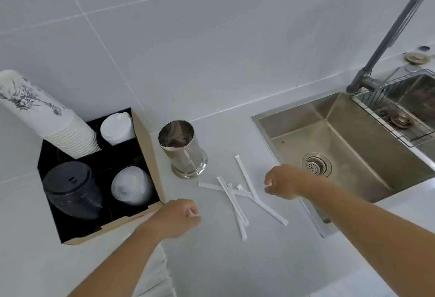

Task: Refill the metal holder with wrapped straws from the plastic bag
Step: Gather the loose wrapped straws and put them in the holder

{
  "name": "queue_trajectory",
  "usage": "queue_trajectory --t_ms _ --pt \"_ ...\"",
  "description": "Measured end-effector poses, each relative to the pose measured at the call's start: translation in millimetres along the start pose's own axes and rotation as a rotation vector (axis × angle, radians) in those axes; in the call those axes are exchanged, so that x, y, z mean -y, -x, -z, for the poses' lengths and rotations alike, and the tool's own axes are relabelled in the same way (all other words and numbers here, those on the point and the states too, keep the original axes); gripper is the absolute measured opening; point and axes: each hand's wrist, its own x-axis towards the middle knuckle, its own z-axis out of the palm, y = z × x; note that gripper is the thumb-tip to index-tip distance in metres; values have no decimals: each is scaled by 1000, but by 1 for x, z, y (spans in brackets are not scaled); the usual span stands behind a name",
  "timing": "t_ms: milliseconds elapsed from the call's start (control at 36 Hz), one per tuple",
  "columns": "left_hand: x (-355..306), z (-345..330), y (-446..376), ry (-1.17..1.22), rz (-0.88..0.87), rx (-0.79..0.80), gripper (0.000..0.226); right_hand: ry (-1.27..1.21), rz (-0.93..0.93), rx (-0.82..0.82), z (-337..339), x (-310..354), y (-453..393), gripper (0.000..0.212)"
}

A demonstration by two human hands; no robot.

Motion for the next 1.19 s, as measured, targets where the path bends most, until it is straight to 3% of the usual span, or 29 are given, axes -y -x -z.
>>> queue_trajectory --t_ms 250,444,528,639,750,1028,1194 --pt "-37 -21 -29 -23 71 -156 44 -18 -95 0 -42 9 -8 25" --pt "-57 -30 -54 38 115 -322 41 28 -113 -19 -60 6 -16 11" --pt "-61 -29 -60 -51 -30 -364 36 17 -111 -26 -61 6 -19 10" --pt "-58 -31 -72 -279 -317 -314 46 32 -105 -7 -62 6 -20 8" --pt "-57 -32 -85 -457 -433 -257 47 98 -81 1 -64 8 -20 9" --pt "-50 -29 -96 -500 -481 -257 19 95 -6 7 -68 4 -16 8" --pt "-42 -33 -93 -499 -467 -252 18 -60 -24 -37 -62 -5 -12 11"
